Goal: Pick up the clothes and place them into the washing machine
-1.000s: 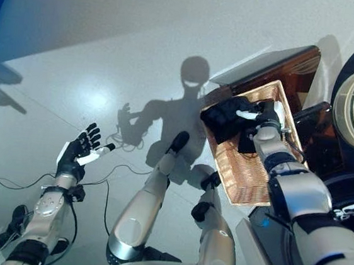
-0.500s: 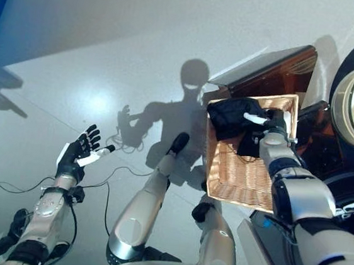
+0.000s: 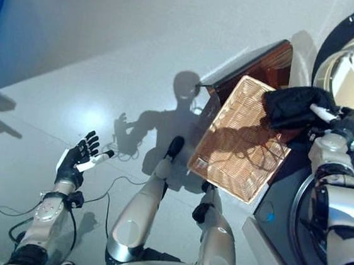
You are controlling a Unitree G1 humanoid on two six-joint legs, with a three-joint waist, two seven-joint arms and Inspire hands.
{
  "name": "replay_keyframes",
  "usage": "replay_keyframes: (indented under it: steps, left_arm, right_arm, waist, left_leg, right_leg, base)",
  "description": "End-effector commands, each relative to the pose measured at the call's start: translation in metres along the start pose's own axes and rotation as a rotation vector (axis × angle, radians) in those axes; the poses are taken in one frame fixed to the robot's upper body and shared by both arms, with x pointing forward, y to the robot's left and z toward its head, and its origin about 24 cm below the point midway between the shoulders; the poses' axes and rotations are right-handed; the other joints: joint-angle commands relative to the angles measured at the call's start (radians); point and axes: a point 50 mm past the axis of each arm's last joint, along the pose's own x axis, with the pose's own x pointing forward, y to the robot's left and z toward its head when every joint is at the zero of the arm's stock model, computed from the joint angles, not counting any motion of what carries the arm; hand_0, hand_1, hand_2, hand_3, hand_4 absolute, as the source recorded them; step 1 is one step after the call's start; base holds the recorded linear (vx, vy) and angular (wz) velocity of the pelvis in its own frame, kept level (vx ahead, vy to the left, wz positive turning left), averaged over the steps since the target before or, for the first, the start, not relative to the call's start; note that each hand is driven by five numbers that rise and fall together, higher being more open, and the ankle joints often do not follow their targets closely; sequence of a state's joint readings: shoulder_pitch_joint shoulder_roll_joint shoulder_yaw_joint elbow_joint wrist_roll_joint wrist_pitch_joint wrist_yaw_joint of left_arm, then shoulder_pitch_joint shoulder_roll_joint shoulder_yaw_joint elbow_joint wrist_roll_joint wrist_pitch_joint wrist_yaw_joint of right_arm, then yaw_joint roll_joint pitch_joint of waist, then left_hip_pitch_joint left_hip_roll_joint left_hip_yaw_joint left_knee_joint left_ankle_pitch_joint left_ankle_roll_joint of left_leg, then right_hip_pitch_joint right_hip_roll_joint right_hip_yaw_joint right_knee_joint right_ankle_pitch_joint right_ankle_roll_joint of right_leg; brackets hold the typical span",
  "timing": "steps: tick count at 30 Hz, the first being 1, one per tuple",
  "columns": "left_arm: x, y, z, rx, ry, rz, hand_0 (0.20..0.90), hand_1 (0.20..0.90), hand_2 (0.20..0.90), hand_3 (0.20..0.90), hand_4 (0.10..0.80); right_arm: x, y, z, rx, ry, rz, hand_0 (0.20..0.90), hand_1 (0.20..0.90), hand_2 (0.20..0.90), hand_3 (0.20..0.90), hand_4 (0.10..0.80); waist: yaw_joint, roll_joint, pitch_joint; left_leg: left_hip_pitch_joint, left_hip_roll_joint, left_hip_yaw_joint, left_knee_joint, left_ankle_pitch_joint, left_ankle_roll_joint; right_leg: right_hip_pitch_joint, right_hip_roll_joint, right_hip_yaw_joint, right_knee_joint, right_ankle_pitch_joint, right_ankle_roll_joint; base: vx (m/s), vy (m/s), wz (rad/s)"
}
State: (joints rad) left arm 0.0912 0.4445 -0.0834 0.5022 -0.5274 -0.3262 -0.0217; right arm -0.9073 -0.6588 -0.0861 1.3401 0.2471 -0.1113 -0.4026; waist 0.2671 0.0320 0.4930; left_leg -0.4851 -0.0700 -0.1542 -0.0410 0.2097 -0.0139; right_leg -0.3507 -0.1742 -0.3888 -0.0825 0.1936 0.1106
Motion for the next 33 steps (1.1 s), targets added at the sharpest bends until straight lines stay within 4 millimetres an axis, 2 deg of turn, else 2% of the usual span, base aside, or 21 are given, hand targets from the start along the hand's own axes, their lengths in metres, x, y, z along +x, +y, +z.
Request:
replay_keyframes:
  steps: [1, 2, 3, 4, 5, 6, 8, 14, 20, 26, 33]
  left_arm:
    - [-0.02, 0.019, -0.018, -0.002, 0.047, 0.086, 0.9, 0.9, 0.9, 0.9, 0.8]
    - [-0.02, 0.017, -0.02, -0.008, 0.053, 0.089, 0.9, 0.9, 0.9, 0.9, 0.8]
    - [-0.02, 0.018, -0.02, -0.007, 0.053, 0.089, 0.9, 0.9, 0.9, 0.9, 0.8]
    - [-0.022, 0.016, -0.025, -0.025, 0.071, 0.102, 0.9, 0.9, 0.9, 0.9, 0.8]
    - [-0.023, 0.016, -0.029, -0.035, 0.087, 0.111, 0.9, 0.9, 0.9, 0.9, 0.8]
    - [-0.023, 0.016, -0.029, -0.034, 0.087, 0.111, 0.9, 0.9, 0.9, 0.9, 0.8]
    - [-0.025, 0.016, -0.036, -0.055, 0.107, 0.134, 0.9, 0.9, 0.9, 0.9, 0.8]
    - [-0.033, 0.001, -0.057, -0.113, 0.176, 0.142, 0.9, 0.9, 0.9, 0.9, 0.8]
    - [-0.039, -0.012, -0.068, -0.146, 0.213, 0.116, 0.9, 0.9, 0.9, 0.9, 0.8]
    - [-0.045, -0.024, -0.077, -0.185, 0.243, 0.103, 0.9, 0.9, 0.9, 0.9, 0.8]
    - [-0.05, -0.04, -0.088, -0.227, 0.292, 0.072, 0.9, 0.9, 0.9, 0.9, 0.8]
  right_arm:
    - [0.001, -0.024, -0.015, 0.055, -0.038, -0.086, 0.2, 0.2, 0.2, 0.2, 0.3]
    - [-0.002, -0.021, -0.025, 0.069, -0.015, -0.078, 0.2, 0.2, 0.2, 0.2, 0.3]
    - [-0.002, -0.021, -0.026, 0.069, -0.014, -0.078, 0.2, 0.2, 0.2, 0.2, 0.3]
    - [-0.01, -0.014, -0.043, 0.103, 0.02, -0.058, 0.2, 0.2, 0.2, 0.2, 0.3]
    - [-0.014, -0.011, -0.05, 0.123, 0.028, -0.045, 0.2, 0.2, 0.2, 0.2, 0.3]
    - [-0.014, -0.011, -0.051, 0.123, 0.029, -0.046, 0.2, 0.2, 0.2, 0.2, 0.3]
    - [-0.027, -0.003, -0.067, 0.21, 0.031, -0.014, 0.2, 0.2, 0.2, 0.2, 0.3]
    - [-0.048, -0.002, -0.089, 0.481, 0.038, -0.06, 0.2, 0.2, 0.2, 0.2, 0.3]
    - [-0.045, -0.008, -0.08, 0.552, 0.01, -0.094, 0.2, 0.2, 0.2, 0.2, 0.3]
    - [-0.042, -0.011, -0.072, 0.612, -0.017, -0.104, 0.2, 0.2, 0.2, 0.2, 0.3]
    - [-0.04, -0.016, -0.07, 0.84, 0.002, -0.169, 0.2, 0.2, 0.2, 0.2, 0.3]
  waist:
    - [-0.031, -0.005, -0.106]
    - [-0.036, -0.003, -0.111]
    - [-0.035, -0.003, -0.111]
    - [-0.049, 0.002, -0.121]
    - [-0.058, 0.007, -0.126]
    - [-0.057, 0.006, -0.126]
    - [-0.083, 0.021, -0.138]
    - [-0.135, 0.07, -0.159]
    - [-0.165, 0.122, -0.174]
    - [-0.19, 0.149, -0.182]
    - [-0.216, 0.176, -0.189]
  left_leg:
    - [0.03, -0.023, 0.032, -0.046, -0.039, -0.009]
    - [0.038, -0.022, 0.034, -0.046, -0.041, -0.009]
    - [0.039, -0.022, 0.034, -0.046, -0.041, -0.008]
    - [0.054, -0.022, 0.04, -0.046, -0.045, -0.007]
    - [0.063, -0.021, 0.044, -0.046, -0.047, -0.005]
    - [0.065, -0.021, 0.045, -0.046, -0.048, -0.005]
    - [0.088, -0.018, 0.057, -0.046, -0.054, -0.004]
    - [0.127, -0.015, 0.095, -0.046, -0.067, 0.004]
    - [0.134, -0.008, 0.132, -0.046, -0.071, 0.01]
    - [0.147, 0.007, 0.175, -0.046, -0.082, 0.015]
    - [0.167, 0.016, 0.199, -0.046, -0.093, 0.02]
  right_leg:
    - [0.016, -0.013, -0.008, -0.005, -0.004, 0.035]
    - [0.023, -0.012, -0.007, -0.005, -0.006, 0.034]
    - [0.024, -0.013, -0.007, -0.005, -0.006, 0.034]
    - [0.038, -0.012, -0.002, -0.005, -0.009, 0.033]
    - [0.046, -0.011, 0.003, -0.005, -0.012, 0.032]
    - [0.047, -0.011, 0.003, -0.005, -0.012, 0.032]
    - [0.062, -0.012, 0.014, -0.002, -0.019, 0.029]
    - [0.074, -0.011, 0.058, 0.005, -0.032, 0.021]
    - [0.051, -0.003, 0.105, 0.009, -0.037, 0.01]
    - [0.026, 0.016, 0.163, 0.031, -0.051, -0.002]
    - [0.009, 0.032, 0.202, 0.07, -0.076, -0.014]
  base:
    - [0.019, -0.021, -0.08]
    - [0.019, -0.021, -0.08]
    - [0.018, -0.005, -0.12]
    - [0.014, 0.007, -0.16]
    - [0.014, 0.007, -0.17]
    - [0.001, 0.005, -0.14]
    - [0.002, 0.018, -0.26]
    - [-0.005, 0.022, -0.3]
    - [-0.009, -0.001, -0.31]
    - [0.005, -0.033, -0.35]
    - [0.011, -0.038, -0.18]
